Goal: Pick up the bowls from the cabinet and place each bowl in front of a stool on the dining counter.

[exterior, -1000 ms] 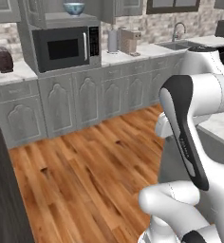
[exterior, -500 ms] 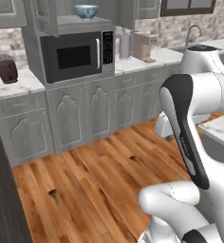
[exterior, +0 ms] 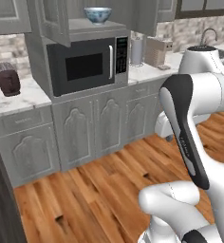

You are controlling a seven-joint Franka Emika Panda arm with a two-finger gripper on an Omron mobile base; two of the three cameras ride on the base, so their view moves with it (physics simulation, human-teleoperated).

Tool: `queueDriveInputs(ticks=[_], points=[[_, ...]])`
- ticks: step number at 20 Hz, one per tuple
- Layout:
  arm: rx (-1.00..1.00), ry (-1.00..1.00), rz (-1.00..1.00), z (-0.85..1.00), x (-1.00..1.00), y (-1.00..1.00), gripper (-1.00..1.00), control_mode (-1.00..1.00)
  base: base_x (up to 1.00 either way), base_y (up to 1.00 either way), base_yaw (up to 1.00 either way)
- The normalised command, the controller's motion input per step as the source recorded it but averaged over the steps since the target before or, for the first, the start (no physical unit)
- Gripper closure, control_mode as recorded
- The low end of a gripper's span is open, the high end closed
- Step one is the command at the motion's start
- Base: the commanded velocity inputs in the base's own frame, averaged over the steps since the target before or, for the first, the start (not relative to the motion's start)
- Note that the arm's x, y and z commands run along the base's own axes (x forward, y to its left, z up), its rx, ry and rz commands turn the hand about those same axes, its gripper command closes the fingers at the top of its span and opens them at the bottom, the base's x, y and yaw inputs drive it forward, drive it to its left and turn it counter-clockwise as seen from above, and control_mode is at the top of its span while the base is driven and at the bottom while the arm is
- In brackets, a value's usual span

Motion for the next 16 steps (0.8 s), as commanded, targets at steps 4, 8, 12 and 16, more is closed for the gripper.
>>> queueDriveInputs(ticks=[4,8,12,16], points=[[0.00,0.00,0.00,0.00,0.00,0.00,-1.00,1.00,1.00,-0.26,0.00],[0.00,0.00,0.00,0.00,0.00,0.00,-1.00,1.00,0.99,-0.28,0.00],[0.00,0.00,0.00,0.00,0.00,0.00,-1.00,1.00,0.91,-0.10,0.00],[0.00,0.00,0.00,0.00,0.00,0.00,-1.00,1.00,0.71,0.00,0.00]])
